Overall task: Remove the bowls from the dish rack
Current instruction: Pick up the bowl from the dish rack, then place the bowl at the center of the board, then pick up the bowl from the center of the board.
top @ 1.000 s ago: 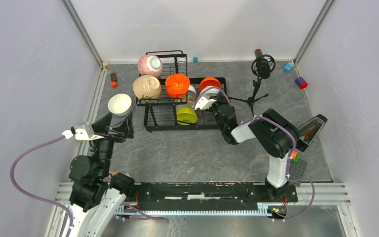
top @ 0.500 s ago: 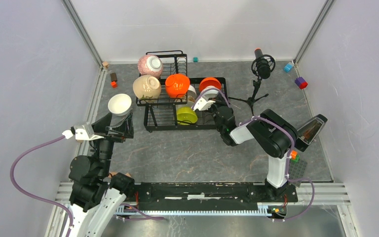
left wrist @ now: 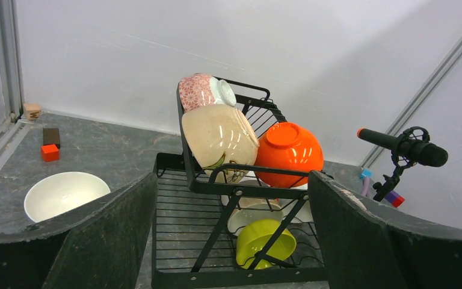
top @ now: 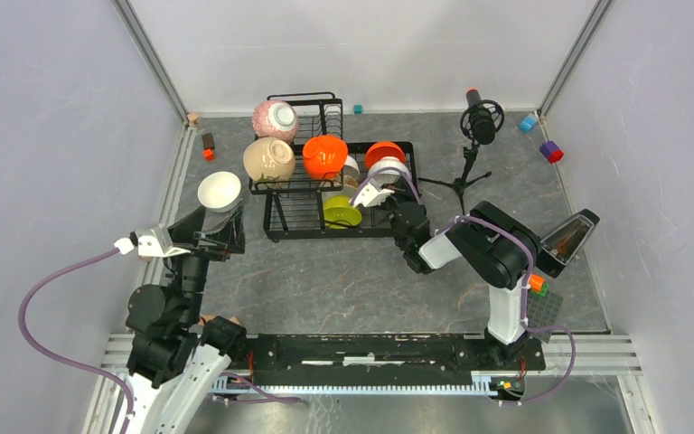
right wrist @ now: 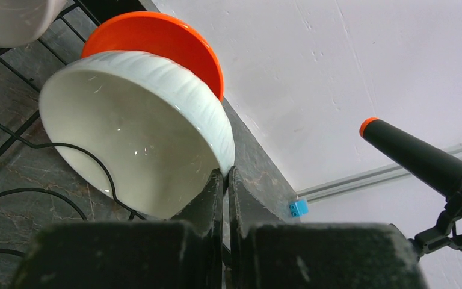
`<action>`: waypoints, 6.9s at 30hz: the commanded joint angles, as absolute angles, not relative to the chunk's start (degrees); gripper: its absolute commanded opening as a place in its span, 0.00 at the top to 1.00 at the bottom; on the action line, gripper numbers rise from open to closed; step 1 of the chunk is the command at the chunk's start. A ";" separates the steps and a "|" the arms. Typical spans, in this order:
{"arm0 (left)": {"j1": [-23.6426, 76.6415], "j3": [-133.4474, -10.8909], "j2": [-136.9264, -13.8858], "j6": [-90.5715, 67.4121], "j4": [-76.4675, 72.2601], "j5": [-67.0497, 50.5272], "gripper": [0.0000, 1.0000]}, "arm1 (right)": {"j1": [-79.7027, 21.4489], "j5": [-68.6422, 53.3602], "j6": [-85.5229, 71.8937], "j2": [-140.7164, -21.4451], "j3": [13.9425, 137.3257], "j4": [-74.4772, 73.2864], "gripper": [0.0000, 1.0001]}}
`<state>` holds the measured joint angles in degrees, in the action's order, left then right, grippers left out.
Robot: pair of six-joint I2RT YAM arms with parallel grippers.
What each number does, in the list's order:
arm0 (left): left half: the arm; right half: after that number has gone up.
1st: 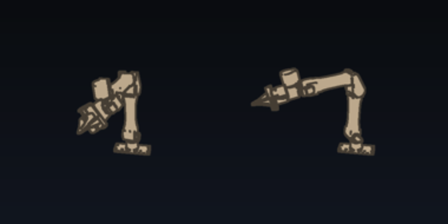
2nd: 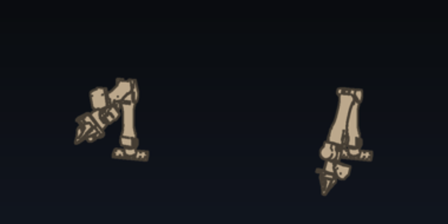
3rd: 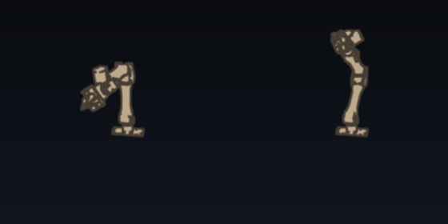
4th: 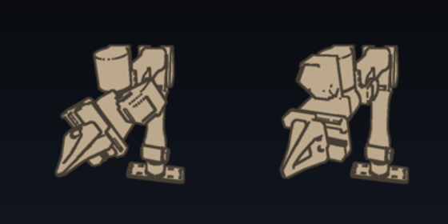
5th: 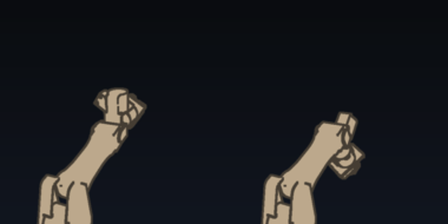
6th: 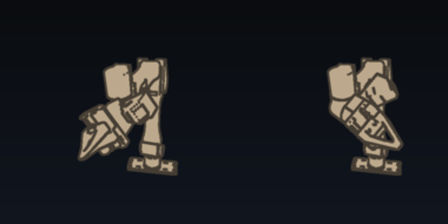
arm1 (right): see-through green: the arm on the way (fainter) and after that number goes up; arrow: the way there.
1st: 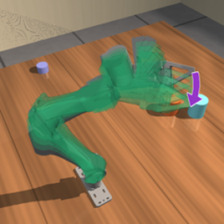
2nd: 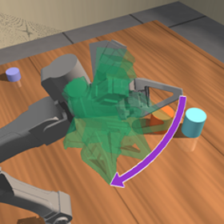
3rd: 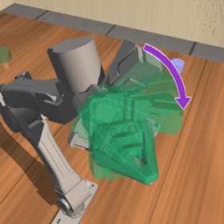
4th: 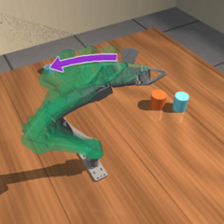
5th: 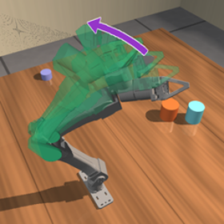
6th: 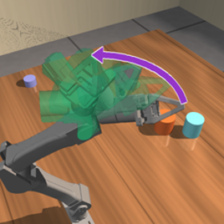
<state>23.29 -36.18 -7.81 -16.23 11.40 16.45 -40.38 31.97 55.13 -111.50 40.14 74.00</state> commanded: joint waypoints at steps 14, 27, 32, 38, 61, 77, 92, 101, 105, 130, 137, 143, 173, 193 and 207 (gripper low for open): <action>23.47 -36.20 -7.73 -13.97 9.52 17.56 0.00 | -41.27 39.69 59.58 -111.95 41.30 93.55 1.00; 23.54 -36.11 -7.75 -13.97 9.56 17.49 0.00 | -41.81 40.64 60.79 -111.57 41.72 96.90 1.00; 23.55 -36.12 -7.74 -13.97 9.53 17.64 0.00 | -41.97 41.28 61.01 -110.85 42.60 97.37 1.00; 23.59 -36.12 -7.61 -13.97 9.64 17.93 0.00 | -41.94 42.40 60.72 -109.62 44.19 96.77 1.00; 23.65 -36.12 -7.39 -14.15 9.72 19.20 0.00 | -41.86 44.33 59.17 -104.46 47.10 93.88 1.00; 23.64 -36.18 -6.60 -14.15 9.99 20.42 0.00 | -42.00 48.40 44.08 -91.33 44.80 74.76 1.00; 23.65 -36.29 -7.39 -13.67 10.29 21.23 0.00 | -42.08 31.90 5.98 -63.82 50.54 12.26 1.00; 23.65 -36.90 -10.13 -13.82 10.81 22.33 0.00 | -42.09 17.90 -5.65 -54.43 51.70 -5.13 1.00; 23.64 -37.47 -12.02 -14.65 11.07 22.07 0.00 | -42.04 14.34 -7.00 -50.87 51.77 -10.34 1.00; 23.64 -50.23 -27.16 -28.70 31.66 3.20 0.00 | -42.03 0.31 -13.21 -49.46 36.42 -16.91 1.00; 23.82 -56.97 -33.19 -30.38 41.58 -4.98 0.00 | -42.09 -4.80 -13.40 -54.08 35.23 -17.51 1.00; 24.57 -55.72 -33.11 -32.53 45.67 -5.63 0.00 | -42.09 -5.17 -15.06 -55.22 31.67 -16.43 1.00; 66.05 -61.99 -54.13 -44.05 46.44 28.67 0.00 | -42.05 -2.52 -14.17 -49.69 28.82 -20.30 0.42; 79.10 -55.85 -74.53 -70.99 31.01 38.36 0.00 | -42.07 14.41 -26.84 -35.10 22.89 -19.00 0.29; 75.56 -60.13 -88.93 -79.98 34.70 34.54 0.24 | -42.05 9.41 -26.52 -32.13 21.91 -17.48 0.32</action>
